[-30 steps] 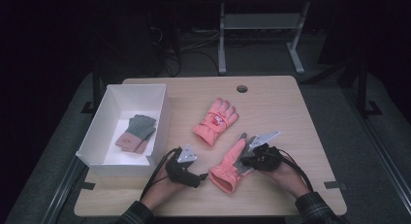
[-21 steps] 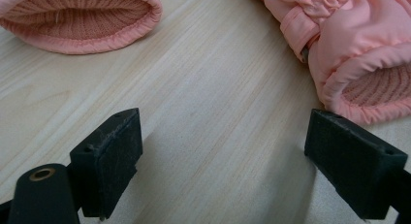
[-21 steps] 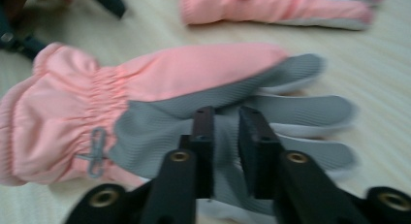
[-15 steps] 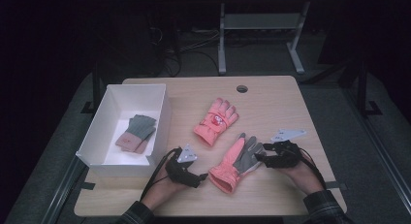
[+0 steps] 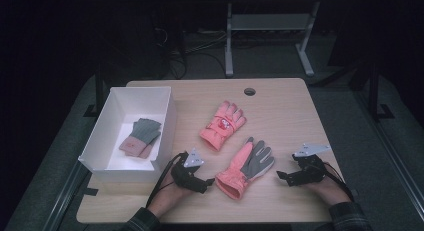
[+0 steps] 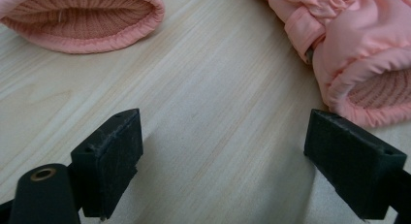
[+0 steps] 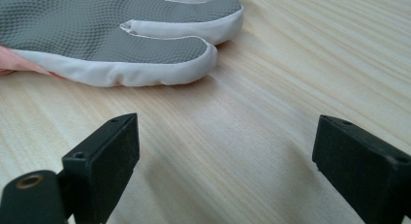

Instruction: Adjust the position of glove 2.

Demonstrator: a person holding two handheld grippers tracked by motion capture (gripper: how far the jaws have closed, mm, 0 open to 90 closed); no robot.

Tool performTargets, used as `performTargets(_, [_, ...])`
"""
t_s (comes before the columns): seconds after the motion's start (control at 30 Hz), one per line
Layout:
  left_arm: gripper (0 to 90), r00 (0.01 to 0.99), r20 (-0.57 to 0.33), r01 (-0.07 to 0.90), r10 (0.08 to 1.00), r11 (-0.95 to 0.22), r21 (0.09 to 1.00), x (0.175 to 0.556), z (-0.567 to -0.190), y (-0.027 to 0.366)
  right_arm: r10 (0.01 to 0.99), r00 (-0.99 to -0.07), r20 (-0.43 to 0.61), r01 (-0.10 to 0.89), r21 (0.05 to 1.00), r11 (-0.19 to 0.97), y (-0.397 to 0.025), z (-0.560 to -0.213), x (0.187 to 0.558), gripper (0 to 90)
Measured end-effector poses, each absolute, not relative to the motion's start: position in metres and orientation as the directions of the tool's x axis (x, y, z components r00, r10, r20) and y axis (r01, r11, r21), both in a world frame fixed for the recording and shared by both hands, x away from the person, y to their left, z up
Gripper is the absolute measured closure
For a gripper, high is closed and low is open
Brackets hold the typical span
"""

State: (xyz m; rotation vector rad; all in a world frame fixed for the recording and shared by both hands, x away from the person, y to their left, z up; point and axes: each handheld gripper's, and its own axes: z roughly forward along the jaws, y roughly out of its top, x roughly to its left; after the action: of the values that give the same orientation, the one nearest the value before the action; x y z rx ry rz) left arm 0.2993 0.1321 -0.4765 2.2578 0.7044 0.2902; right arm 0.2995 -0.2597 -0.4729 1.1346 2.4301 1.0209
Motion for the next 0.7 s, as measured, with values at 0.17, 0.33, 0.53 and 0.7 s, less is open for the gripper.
performTargets(0.17, [14.1,0.796,-0.029,0.451,0.605,-0.560,0.695,0.302,-0.473,0.128,0.754,-0.656,0.031,0.566,0.681,0.465,-0.259,-0.478,0.300,9.4])
performTargets(0.33, [15.2,0.778,-0.039,0.475,0.627,-0.545,0.691,0.305,-0.463,0.126,0.755,-0.655,0.034,0.563,0.689,0.457,-0.259,-0.479,0.300,9.4])
performTargets(0.53, [15.1,0.780,-0.008,0.458,0.626,-0.562,0.689,0.311,-0.448,0.121,0.756,-0.653,0.033,0.543,0.716,0.438,-0.261,-0.482,0.298,8.2])
performTargets(0.7, [15.5,0.764,-0.014,0.470,0.645,-0.541,0.698,0.323,-0.435,0.119,0.761,-0.648,0.034,0.548,0.714,0.435,-0.261,-0.482,0.299,7.3])
